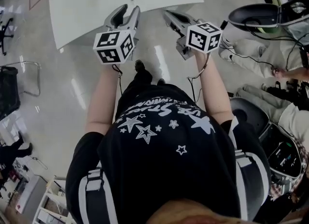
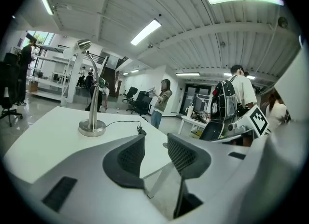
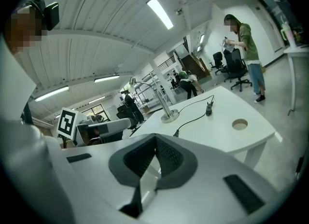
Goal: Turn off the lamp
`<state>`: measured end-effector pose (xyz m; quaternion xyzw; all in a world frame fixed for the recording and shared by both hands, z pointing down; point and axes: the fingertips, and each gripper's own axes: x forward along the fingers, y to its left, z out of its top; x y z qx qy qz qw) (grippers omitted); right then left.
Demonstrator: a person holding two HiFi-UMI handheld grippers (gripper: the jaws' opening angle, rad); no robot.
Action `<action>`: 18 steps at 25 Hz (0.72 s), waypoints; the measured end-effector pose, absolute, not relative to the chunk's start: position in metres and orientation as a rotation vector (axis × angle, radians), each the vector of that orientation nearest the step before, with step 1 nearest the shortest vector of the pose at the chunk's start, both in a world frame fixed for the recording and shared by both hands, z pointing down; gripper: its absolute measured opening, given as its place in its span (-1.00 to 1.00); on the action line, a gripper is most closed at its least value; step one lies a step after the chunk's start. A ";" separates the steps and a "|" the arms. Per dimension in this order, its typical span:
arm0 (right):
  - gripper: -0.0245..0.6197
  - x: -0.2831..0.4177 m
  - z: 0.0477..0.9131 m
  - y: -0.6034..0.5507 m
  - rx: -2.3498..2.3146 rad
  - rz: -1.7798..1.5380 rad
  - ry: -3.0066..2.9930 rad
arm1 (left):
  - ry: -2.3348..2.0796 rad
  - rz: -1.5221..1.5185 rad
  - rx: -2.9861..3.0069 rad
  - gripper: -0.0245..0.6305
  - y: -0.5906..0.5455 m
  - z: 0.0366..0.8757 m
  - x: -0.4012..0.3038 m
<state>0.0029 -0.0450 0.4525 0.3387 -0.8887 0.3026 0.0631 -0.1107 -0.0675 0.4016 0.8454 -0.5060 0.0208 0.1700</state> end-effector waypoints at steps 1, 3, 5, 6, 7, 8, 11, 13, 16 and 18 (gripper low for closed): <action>-0.90 0.005 0.449 -0.040 1.018 0.903 -2.690 | -1.443 0.061 2.403 -0.44 -0.061 0.399 -0.107; -0.90 0.010 0.443 -0.029 1.010 0.874 -2.703 | -1.457 0.069 2.407 -0.52 -0.047 0.394 -0.102; -0.90 0.012 0.436 -0.021 1.011 0.840 -2.716 | -1.479 0.076 2.404 -0.65 -0.035 0.390 -0.100; -0.90 0.013 0.433 -0.017 1.011 0.825 -2.722 | -1.490 0.079 2.401 -0.72 -0.029 0.388 -0.100; -0.90 0.014 0.431 -0.012 1.010 0.810 -2.727 | -1.501 0.083 2.398 -0.79 -0.024 0.386 -0.100; -0.90 0.015 0.429 -0.008 1.007 0.796 -2.733 | -1.511 0.087 2.395 -0.84 -0.018 0.385 -0.100; -0.90 0.017 0.424 0.004 1.000 0.765 -2.751 | -1.538 0.088 2.388 -0.89 -0.004 0.382 -0.100; -0.90 0.017 0.420 0.011 0.997 0.752 -2.761 | -1.549 0.083 2.387 -0.89 0.004 0.380 -0.101; -0.90 0.018 0.411 0.019 1.001 0.726 -2.781 | -1.562 0.066 2.389 -0.89 0.014 0.373 -0.101; -0.90 0.021 0.402 0.026 1.013 0.709 -2.800 | -1.571 0.052 2.392 -0.89 0.021 0.366 -0.099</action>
